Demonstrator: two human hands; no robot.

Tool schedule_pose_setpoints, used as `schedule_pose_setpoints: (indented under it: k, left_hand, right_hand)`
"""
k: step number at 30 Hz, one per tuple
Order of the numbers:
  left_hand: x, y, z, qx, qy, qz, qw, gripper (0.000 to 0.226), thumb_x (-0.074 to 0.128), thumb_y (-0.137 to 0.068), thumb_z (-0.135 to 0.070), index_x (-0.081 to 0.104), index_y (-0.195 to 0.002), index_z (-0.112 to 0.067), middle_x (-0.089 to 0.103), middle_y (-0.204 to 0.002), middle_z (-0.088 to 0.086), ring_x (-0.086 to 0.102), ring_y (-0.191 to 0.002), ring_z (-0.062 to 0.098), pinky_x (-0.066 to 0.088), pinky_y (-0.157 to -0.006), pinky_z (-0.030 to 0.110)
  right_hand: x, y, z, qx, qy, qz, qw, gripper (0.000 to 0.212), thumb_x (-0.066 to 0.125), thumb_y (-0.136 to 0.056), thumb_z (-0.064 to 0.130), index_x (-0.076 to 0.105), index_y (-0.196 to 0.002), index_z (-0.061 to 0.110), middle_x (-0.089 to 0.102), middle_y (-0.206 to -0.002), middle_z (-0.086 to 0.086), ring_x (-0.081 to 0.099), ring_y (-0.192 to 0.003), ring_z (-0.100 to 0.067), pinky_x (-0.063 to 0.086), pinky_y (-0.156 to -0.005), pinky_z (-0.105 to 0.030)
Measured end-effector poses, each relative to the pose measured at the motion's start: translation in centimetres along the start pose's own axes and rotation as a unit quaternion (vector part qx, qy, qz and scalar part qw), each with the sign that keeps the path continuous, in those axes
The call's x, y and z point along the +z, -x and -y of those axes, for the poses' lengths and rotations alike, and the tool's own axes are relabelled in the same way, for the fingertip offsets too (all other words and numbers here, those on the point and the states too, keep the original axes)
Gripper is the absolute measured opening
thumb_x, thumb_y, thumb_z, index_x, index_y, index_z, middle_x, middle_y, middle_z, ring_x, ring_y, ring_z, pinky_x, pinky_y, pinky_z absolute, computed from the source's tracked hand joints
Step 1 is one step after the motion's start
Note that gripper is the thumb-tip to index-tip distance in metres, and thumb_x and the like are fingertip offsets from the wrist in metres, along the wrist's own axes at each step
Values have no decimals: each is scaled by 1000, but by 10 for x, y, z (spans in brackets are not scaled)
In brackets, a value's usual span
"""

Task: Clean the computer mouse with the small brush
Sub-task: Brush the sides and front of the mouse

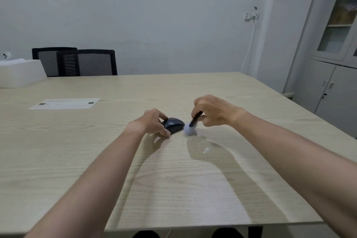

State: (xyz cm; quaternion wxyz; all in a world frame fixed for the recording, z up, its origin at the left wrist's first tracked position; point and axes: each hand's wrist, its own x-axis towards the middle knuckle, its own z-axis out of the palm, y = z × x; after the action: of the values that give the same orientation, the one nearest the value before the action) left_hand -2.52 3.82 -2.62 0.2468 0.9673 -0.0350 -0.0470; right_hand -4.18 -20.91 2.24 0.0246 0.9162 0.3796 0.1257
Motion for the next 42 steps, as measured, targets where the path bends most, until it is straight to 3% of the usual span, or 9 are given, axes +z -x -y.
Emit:
schedule_pose_setpoints:
  k: [5,11,17,23,26,29,34,38,42]
  left_hand:
    - [-3,-4,-4,-9,-2,7,1000,88,84,-31,-55,72,-116,-39,68,-110,2,64,-99,15,54,-95,40]
    - [-2,-7,-4,-15,-16,23,1000,89,85,-30,-58,69,-116,-40,65,-117,4,63,-106,20,51,-99,45]
    - [-6,-8,-2,-10,-25,38,999,85,90,-45,-45,66,-126,-33,71,-110,-4,63,-105,16,50,-100,41]
    - [-8,-7,-3,3,-32,30,999,73,92,-56,-36,68,-124,-33,71,-110,-2,64,-105,18,50,-100,42]
    - [-9,-7,-2,11,-39,33,999,78,91,-48,-45,68,-122,-36,72,-102,-6,65,-102,17,51,-98,45]
    - [-8,-5,2,42,-23,33,998,61,91,-49,-45,74,-107,-34,74,-88,-11,65,-92,12,55,-89,41]
    - [8,5,11,83,39,-42,995,36,86,-57,-43,77,-83,-21,67,-61,-5,54,-67,11,45,-69,27]
    - [18,12,10,53,77,-73,993,29,83,-58,-34,64,-64,-13,65,-63,5,57,-68,13,43,-57,22]
    - [9,9,12,54,64,-32,996,62,84,-60,-25,68,-118,-15,73,-98,1,68,-96,20,54,-85,29]
  right_hand:
    - [6,-12,19,-43,-66,-87,993,25,64,-80,6,79,-90,22,62,-79,-2,58,-69,-22,49,-69,-33]
    - [6,-18,22,-45,20,-12,999,26,59,-72,0,78,-79,17,62,-78,-3,53,-65,-21,44,-64,-32]
    - [17,-21,14,-97,29,-126,987,29,68,-76,-4,80,-85,21,62,-78,-1,60,-66,-20,52,-70,-34]
    - [7,-7,-6,-91,159,-44,982,29,58,-78,2,76,-85,23,62,-84,2,59,-75,-17,36,-70,-25]
    - [11,-8,-1,-95,72,-111,987,23,61,-83,5,77,-89,20,62,-80,-1,60,-69,-21,47,-70,-30]
    - [17,-15,18,-120,12,-152,981,13,66,-87,10,78,-90,16,62,-79,-4,58,-64,-23,52,-70,-34]
    - [-1,-31,32,-67,17,-43,997,10,65,-76,10,74,-77,13,58,-78,-3,56,-67,-24,48,-66,-35]
    - [-6,-46,44,-47,-30,-62,996,16,65,-83,9,78,-91,15,59,-86,-3,56,-72,-23,47,-68,-33]
    - [-8,-42,43,-46,-54,-2,997,17,68,-84,8,78,-95,17,54,-86,1,50,-74,-17,36,-63,-22]
